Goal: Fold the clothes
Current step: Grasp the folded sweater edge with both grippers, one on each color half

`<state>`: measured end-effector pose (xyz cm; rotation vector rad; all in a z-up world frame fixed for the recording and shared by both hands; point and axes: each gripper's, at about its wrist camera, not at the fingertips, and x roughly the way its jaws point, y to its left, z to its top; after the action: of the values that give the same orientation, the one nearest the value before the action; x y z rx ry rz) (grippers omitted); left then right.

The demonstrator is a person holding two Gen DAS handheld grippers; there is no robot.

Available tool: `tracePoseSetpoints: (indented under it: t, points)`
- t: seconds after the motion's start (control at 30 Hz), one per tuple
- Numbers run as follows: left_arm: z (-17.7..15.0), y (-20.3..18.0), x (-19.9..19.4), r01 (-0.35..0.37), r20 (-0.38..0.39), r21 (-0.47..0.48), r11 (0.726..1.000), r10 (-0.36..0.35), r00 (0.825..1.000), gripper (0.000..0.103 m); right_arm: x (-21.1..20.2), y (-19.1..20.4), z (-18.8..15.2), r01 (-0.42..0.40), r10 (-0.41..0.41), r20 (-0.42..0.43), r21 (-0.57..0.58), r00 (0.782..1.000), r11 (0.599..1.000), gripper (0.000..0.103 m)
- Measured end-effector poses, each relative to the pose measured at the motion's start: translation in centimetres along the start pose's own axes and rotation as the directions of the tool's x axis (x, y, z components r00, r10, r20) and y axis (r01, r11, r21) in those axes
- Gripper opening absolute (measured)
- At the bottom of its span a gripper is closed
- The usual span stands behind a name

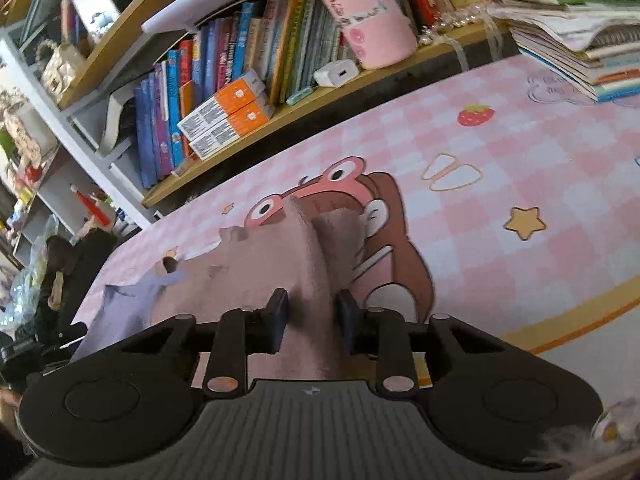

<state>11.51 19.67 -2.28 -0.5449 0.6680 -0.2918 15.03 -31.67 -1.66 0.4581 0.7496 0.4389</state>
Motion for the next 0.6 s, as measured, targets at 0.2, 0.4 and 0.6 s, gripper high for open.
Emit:
tracePoseSetpoints:
  t: [0.2, 0.4, 0.6]
  points:
    - [0.6, 2.1, -1.6, -0.068, 0.021, -0.023, 0.997, 0.069, 0.997, 0.03, 1.5, 3.0, -0.8, -0.026, 0.025, -0.019, -0.033, 0.999, 0.999, 0.023]
    - [1.5, 4.9, -3.8, -0.14, 0.029, -0.025, 0.99, 0.141, 0.99, 0.024, 3.2, 6.8, -1.9, -0.066, 0.059, -0.067, -0.109, 0.996, 0.992, 0.023]
    - [1.5, 6.1, -5.8, -0.187, 0.059, -0.065, 0.98, 0.191, 0.98, 0.024, 3.9, 9.2, -3.1, -0.076, 0.06, -0.08, -0.213, 0.995, 0.974, 0.028]
